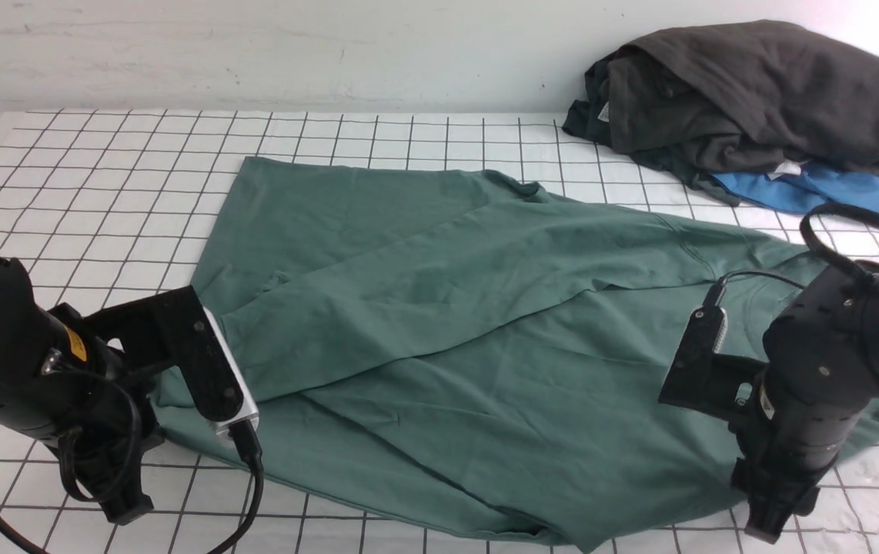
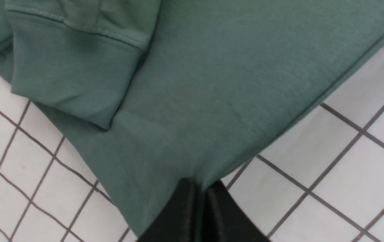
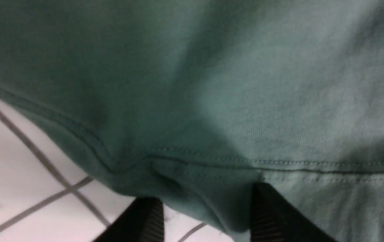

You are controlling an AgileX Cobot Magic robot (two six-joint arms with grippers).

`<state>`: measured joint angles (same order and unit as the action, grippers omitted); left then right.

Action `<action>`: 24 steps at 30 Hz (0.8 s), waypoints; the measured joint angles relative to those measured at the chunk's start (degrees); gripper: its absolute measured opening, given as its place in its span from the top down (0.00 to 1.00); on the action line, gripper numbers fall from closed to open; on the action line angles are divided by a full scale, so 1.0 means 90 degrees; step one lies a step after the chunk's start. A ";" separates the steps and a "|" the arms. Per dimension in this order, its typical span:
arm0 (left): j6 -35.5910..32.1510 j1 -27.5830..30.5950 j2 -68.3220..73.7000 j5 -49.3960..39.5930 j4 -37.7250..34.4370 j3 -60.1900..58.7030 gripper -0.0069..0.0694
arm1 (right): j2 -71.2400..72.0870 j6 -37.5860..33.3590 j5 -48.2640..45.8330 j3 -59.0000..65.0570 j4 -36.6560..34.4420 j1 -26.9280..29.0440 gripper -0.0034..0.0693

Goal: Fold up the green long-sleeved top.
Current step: Use both arms simultaneously to clamp the lower edge of the clothing fabric, then use both arms to drag the lower edge of the fabric forward and fold it over the upper edge

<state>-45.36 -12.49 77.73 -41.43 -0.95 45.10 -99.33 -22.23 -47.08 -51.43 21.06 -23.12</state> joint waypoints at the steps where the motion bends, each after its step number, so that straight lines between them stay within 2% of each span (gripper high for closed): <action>1: 0.0016 0.0000 0.0000 -0.0076 -0.0013 0.0014 0.91 | 0.0017 0.0032 0.0043 -0.0019 0.0059 0.0000 0.71; 3: 0.0063 0.0000 0.0000 -0.0269 -0.0075 0.0081 0.91 | 0.0155 0.0113 0.0045 -0.0066 0.0104 0.0000 0.87; 5: 0.0184 0.0000 0.0000 -0.0481 -0.0160 0.0199 0.91 | 0.0371 0.0212 -0.0022 -0.0100 0.0116 0.0006 0.93; 11: 0.1568 0.0000 -0.0109 -0.1264 -0.0409 0.1091 0.91 | 0.1437 0.0840 -0.0723 -0.0113 0.0282 0.0007 0.94; 14: 0.1940 0.0000 -0.0135 -0.1261 -0.0422 0.1381 0.91 | 0.1762 0.0955 -0.0725 -0.0113 0.0433 0.0072 0.94; 21: 0.2500 0.0000 0.0574 -0.0013 -0.0214 0.2341 0.91 | 0.1703 0.1024 0.0374 -0.0450 0.0638 0.0825 0.94; 24: 0.2716 0.0000 0.1594 0.0495 -0.0163 0.3399 0.91 | 0.1065 0.1032 0.1033 -0.1287 0.0728 0.1110 0.94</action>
<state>-20.92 -12.49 92.07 -36.97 -2.41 75.69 -89.74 -12.95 -37.78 -63.01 27.61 -13.13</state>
